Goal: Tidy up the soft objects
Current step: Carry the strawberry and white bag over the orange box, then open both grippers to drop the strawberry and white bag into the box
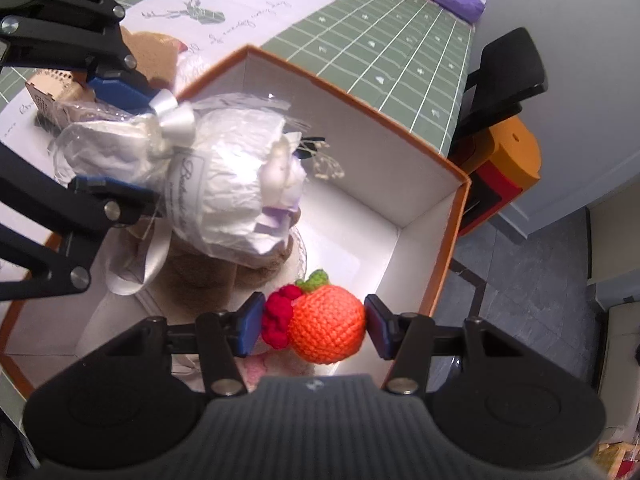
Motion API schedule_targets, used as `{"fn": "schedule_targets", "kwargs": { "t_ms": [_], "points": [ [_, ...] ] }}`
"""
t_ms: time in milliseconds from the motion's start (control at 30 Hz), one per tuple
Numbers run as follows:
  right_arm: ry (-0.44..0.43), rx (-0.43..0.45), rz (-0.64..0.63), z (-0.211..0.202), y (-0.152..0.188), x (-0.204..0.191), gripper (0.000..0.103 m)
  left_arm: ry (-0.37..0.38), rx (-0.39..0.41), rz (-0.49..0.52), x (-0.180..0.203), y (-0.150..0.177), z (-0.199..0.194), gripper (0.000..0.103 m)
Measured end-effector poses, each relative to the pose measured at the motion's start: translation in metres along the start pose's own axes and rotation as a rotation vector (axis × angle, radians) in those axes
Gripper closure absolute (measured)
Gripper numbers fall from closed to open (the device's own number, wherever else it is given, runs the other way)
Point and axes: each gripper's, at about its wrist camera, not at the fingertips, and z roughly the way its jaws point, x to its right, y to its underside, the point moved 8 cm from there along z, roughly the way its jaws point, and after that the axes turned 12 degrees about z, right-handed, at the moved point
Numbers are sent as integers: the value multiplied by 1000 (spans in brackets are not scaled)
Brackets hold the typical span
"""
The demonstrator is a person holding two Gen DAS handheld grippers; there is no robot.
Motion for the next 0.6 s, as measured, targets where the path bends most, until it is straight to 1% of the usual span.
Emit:
{"fn": "schedule_targets", "kwargs": {
  "t_ms": [200,300,433,500,533,600],
  "points": [
    [-3,-56,-24,27,2,-2,50,35,-23,-9,1,4,25,56],
    [-1,-72,-34,32,5,-4,49,45,-27,-7,5,4,30,54],
    [7,-77,-47,32,6,-6,44,57,-16,-3,4,4,31,47],
    [9,-75,-52,30,5,-7,43,64,-10,10,7,4,30,46],
    [9,-76,-55,29,5,-8,41,68,-7,19,8,4,29,41],
    [15,-77,-67,27,6,-11,36,90,4,24,12,4,25,39]
  ]
}}
